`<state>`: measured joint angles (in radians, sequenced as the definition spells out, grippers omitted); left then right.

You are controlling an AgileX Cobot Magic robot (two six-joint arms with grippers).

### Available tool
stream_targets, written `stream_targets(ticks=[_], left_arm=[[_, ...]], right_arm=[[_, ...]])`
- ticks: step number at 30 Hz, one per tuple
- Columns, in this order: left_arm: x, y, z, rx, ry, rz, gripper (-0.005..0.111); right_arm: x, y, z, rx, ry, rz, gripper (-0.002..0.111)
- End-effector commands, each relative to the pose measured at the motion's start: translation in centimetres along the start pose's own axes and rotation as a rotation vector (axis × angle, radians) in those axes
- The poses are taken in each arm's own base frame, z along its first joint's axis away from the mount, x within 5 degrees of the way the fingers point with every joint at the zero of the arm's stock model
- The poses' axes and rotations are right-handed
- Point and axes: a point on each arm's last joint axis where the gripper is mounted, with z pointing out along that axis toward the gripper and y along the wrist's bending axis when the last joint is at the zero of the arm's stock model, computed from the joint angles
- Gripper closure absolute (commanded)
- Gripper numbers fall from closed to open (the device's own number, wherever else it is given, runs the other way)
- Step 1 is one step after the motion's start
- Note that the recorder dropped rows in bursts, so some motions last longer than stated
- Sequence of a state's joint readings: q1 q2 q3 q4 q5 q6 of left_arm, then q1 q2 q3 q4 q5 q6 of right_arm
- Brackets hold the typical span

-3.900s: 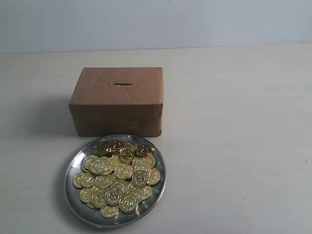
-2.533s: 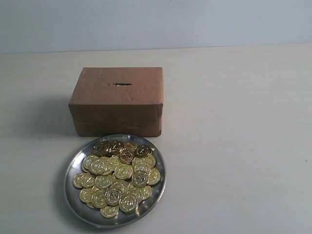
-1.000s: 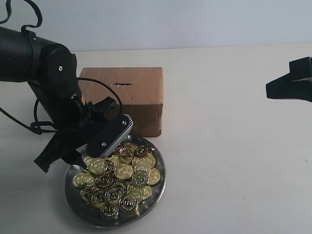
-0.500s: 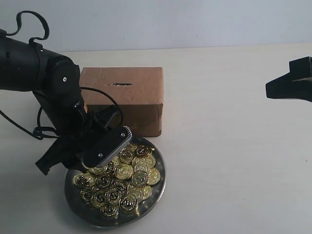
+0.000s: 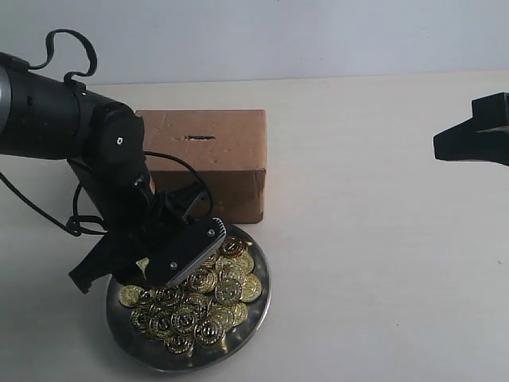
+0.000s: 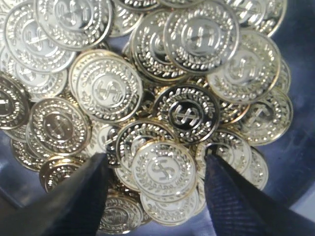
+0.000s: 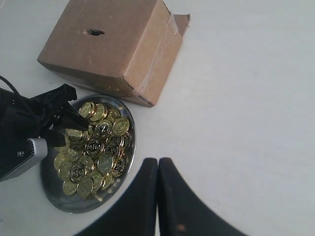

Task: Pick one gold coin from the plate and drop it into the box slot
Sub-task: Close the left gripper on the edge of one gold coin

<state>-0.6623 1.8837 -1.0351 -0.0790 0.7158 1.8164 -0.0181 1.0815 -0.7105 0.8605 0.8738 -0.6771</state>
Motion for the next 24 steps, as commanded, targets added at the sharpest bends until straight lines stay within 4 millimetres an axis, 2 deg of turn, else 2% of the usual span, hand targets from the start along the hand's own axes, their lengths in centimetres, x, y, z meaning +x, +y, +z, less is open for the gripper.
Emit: stream_targets(ticks=[1, 6, 24], left_arm=[[-0.2, 0.0, 0.0, -0.006, -0.004, -0.001, 0.050], [-0.1, -0.3, 0.3, -0.005, 0.009, -0.059, 0.052], [-0.1, -0.6, 1.5, 0.006, 0.013, -0.058, 0.053]], right_arm=[[-0.2, 0.0, -0.1, 0.001, -0.016, -0.010, 0.108], [-0.2, 0.0, -0.1, 0.001, -0.016, -0.010, 0.108], [-0.2, 0.0, -0.1, 0.001, -0.016, -0.010, 0.108]])
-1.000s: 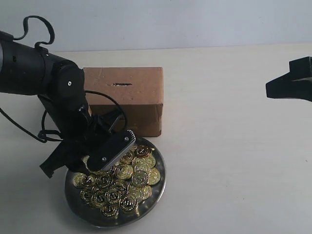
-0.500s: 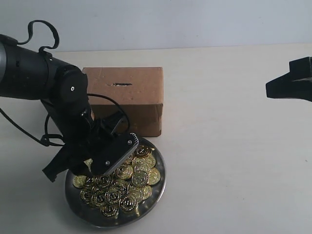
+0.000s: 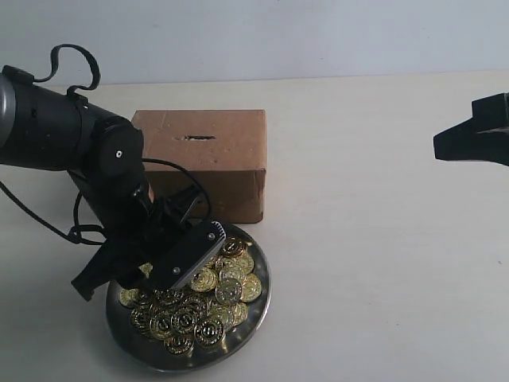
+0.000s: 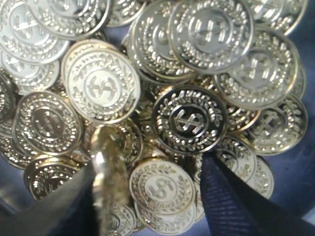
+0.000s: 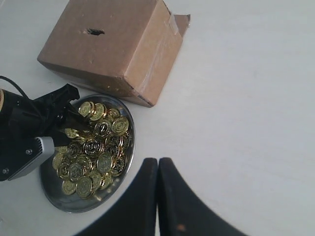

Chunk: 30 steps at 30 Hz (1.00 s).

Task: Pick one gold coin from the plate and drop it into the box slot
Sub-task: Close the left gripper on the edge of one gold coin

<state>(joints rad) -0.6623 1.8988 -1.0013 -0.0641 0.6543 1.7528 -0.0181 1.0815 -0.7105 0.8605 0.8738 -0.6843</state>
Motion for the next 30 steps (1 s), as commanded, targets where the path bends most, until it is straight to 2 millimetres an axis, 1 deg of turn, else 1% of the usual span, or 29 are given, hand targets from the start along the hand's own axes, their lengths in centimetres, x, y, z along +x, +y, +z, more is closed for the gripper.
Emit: stream_targets(ticks=[1, 13, 14, 15, 16, 18, 20, 23, 25, 30], left_arm=[[-0.16, -0.15, 0.42, 0.016, -0.001, -0.003, 0.053], [-0.15, -0.11, 0.39, 0.011, 0.000, -0.003, 0.053], [-0.15, -0.12, 0.39, 0.011, 0.000, -0.003, 0.056], [-0.14, -0.12, 0.39, 0.012, 0.001, -0.001, 0.063], [-0.11, -0.15, 0.39, 0.015, 0.004, 0.003, 0.067], [0.05, -0.35, 0.38, 0.037, 0.022, 0.029, 0.072], [0.31, -0.50, 0.36, 0.054, 0.050, 0.033, 0.069], [0.53, -0.51, 0.29, 0.054, 0.075, 0.014, 0.059], [0.54, -0.45, 0.26, 0.052, 0.075, 0.014, 0.058], [0.73, -0.43, -0.03, 0.047, 0.098, 0.042, 0.058]], right_arm=[[-0.24, -0.02, -0.11, 0.001, -0.016, -0.004, 0.108], [-0.25, -0.02, -0.11, 0.000, -0.017, -0.004, 0.108], [-0.25, -0.02, -0.11, 0.000, -0.017, -0.004, 0.108], [-0.25, -0.02, -0.11, 0.000, -0.017, -0.004, 0.108], [-0.25, -0.02, -0.11, 0.000, -0.017, -0.004, 0.108], [-0.25, -0.02, -0.11, 0.000, -0.017, -0.004, 0.108], [-0.25, -0.02, -0.11, 0.000, -0.017, -0.004, 0.108], [-0.25, -0.02, -0.11, 0.000, -0.017, -0.004, 0.108], [-0.25, -0.02, -0.11, 0.000, -0.017, -0.004, 0.108], [-0.25, -0.02, -0.11, 0.000, -0.017, -0.004, 0.108]])
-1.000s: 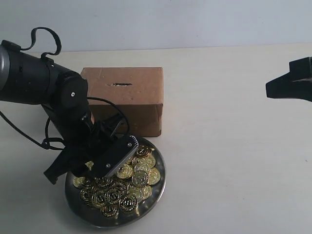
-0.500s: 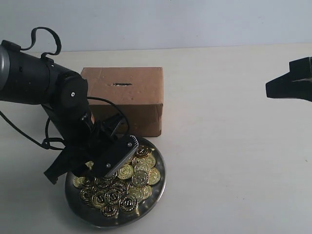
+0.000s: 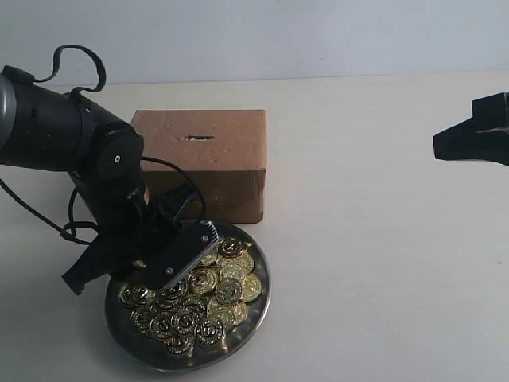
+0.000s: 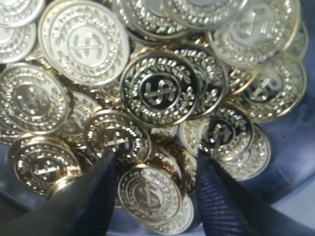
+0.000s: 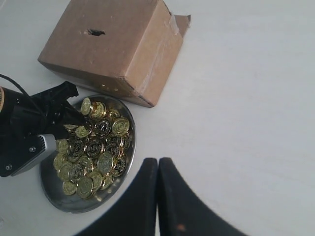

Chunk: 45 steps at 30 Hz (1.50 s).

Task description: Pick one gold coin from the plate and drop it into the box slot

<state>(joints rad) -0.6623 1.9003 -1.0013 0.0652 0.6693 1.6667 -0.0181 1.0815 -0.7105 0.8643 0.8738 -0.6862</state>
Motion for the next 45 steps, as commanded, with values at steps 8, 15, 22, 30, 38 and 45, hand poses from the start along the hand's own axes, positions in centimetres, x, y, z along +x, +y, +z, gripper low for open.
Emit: stream_targets(ticks=[8, 15, 22, 30, 38, 45], left_arm=[[1.1, -0.3, -0.3, 0.009, 0.069, 0.016, 0.058], [0.6, -0.1, -1.5, -0.038, 0.017, -0.054, 0.058], [1.0, -0.1, -1.5, -0.045, 0.041, -0.021, 0.058], [1.8, -0.1, -1.1, -0.052, 0.048, -0.037, 0.058], [1.9, 0.1, -0.8, -0.061, 0.048, -0.027, 0.058], [1.9, 0.1, -0.6, -0.056, 0.047, -0.027, 0.058]], right_arm=[[-0.2, 0.0, -0.1, 0.002, -0.015, -0.005, 0.108], [-0.3, 0.0, -0.1, -0.001, -0.019, 0.000, 0.108], [-0.3, 0.0, -0.1, -0.002, -0.020, -0.008, 0.108], [-0.3, 0.0, -0.1, -0.002, -0.020, -0.008, 0.108], [-0.3, 0.0, -0.1, -0.002, -0.020, -0.008, 0.108], [-0.3, 0.0, -0.1, -0.002, -0.020, -0.008, 0.108]])
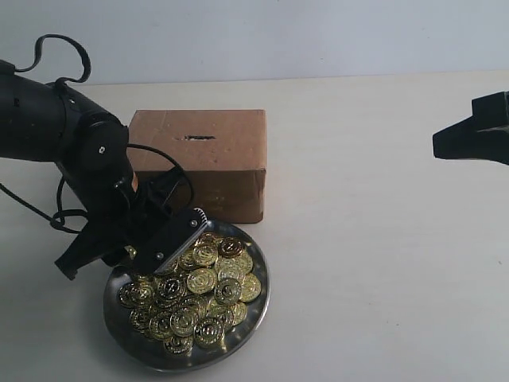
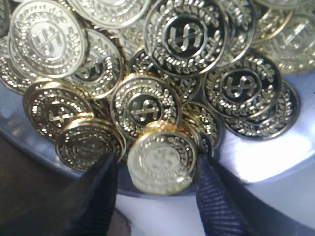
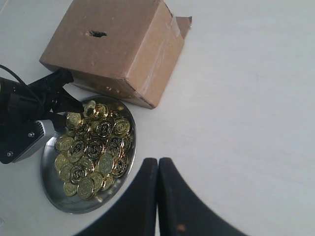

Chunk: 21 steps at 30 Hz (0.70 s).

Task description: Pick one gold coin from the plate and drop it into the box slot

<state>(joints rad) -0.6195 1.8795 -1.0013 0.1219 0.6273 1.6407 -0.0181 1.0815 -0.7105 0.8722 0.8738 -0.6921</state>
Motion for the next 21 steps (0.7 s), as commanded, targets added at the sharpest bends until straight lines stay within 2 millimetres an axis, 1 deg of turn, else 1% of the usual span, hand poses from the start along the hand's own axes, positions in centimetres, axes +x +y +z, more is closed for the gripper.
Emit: stream_targets(ticks=[1, 12, 21], left_arm=[[0.11, -0.05, 0.01, -0.002, 0.002, -0.002, 0.058], [-0.11, -0.03, 0.01, -0.002, -0.016, -0.017, 0.058], [-0.13, -0.09, 0.01, 0.003, -0.018, 0.016, 0.058]], right_arm=[[-0.25, -0.02, -0.11, 0.001, -0.017, -0.006, 0.108], [-0.25, -0.02, -0.11, 0.001, -0.017, -0.009, 0.108], [-0.25, -0.02, -0.11, 0.001, -0.017, -0.009, 0.108]])
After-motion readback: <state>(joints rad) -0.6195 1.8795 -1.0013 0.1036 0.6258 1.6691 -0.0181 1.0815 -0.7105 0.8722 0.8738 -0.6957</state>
